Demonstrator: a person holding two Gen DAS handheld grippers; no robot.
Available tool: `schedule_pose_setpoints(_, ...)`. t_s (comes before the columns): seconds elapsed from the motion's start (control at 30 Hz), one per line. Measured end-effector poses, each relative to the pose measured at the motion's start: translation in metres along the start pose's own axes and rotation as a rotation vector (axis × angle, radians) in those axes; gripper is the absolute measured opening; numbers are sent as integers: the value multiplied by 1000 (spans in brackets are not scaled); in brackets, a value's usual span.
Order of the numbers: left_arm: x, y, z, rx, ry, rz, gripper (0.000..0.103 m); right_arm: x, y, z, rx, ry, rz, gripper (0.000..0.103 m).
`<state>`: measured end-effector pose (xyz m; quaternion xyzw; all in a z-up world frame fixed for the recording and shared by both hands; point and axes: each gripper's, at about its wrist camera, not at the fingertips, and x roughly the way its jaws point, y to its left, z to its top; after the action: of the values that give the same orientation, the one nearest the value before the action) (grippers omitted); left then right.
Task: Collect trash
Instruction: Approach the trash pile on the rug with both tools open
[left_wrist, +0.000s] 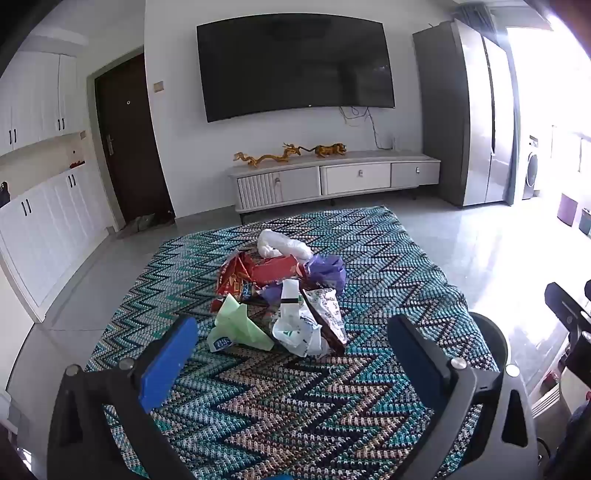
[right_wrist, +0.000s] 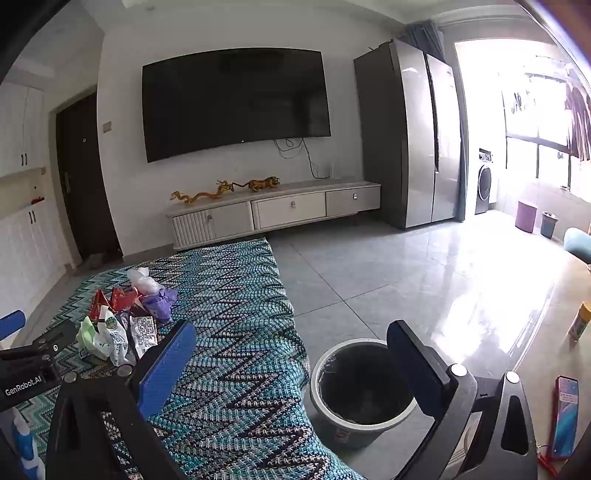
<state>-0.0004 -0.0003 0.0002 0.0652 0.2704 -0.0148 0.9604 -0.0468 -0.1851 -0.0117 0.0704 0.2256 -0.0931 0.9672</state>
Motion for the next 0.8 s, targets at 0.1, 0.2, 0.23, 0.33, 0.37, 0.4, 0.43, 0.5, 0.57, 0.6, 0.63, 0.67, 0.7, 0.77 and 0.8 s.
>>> schedule_pose_setpoints(0.1, -1, 1, 0, -7, -2, 1, 103, 0, 1, 0, -5, -2, -3, 103)
schedule_pose_setpoints(0.2, -1, 5, -1, -15, -7, 6, 103, 0, 0, 0, -6, -2, -3, 103)
schedule_pose_setpoints(0.23, -1, 6, -1, -19, -9, 7, 103, -1, 0, 1, -5, -2, -2, 103)
schedule_pose_setpoints(0.33, 3, 11, 2, -25, -10, 11, 103, -1, 1, 0, -7, -5, -5, 103)
schedule_pose_setpoints(0.37, 3, 12, 2, -26, -13, 14, 103, -1, 1, 0, -4, -5, -6, 103)
schedule_pose_setpoints(0.4, 3, 12, 2, -26, -16, 15, 103, -1, 0, 0, -1, -4, -5, 103)
schedule_pose_setpoints(0.43, 3, 12, 2, -25, -17, 17, 103, -1, 0, 0, 0, -2, -4, 103)
schedule_pose_setpoints(0.5, 4, 11, 3, -20, -12, 14, 103, -2, 1, 0, 0, -4, -2, 103)
schedule_pose_setpoints(0.57, 0, 10, 1, -14, -13, 13, 103, -3, 1, -1, 0, -5, 1, 103)
schedule_pose_setpoints(0.6, 0, 8, 1, -10, -10, 11, 103, -4, -5, -2, 1, -4, 1, 103)
schedule_pose_setpoints(0.63, -1, 8, 1, -6, -6, 8, 103, -1, -5, 2, 5, 0, -5, 103)
schedule_pose_setpoints(0.67, -1, 6, 2, 1, -2, 7, 103, -1, -3, 2, 3, -1, -9, 103)
schedule_pose_setpoints(0.7, -2, 4, 2, 5, -1, 6, 103, -2, -4, 2, 8, -1, -7, 103)
schedule_pose_setpoints(0.77, -5, -1, 4, 11, 1, 1, 103, -3, -8, 2, 22, -1, -4, 103)
schedule_pose_setpoints(0.8, -6, -4, 5, 13, 1, -1, 103, -2, -12, 1, 32, -1, -3, 103)
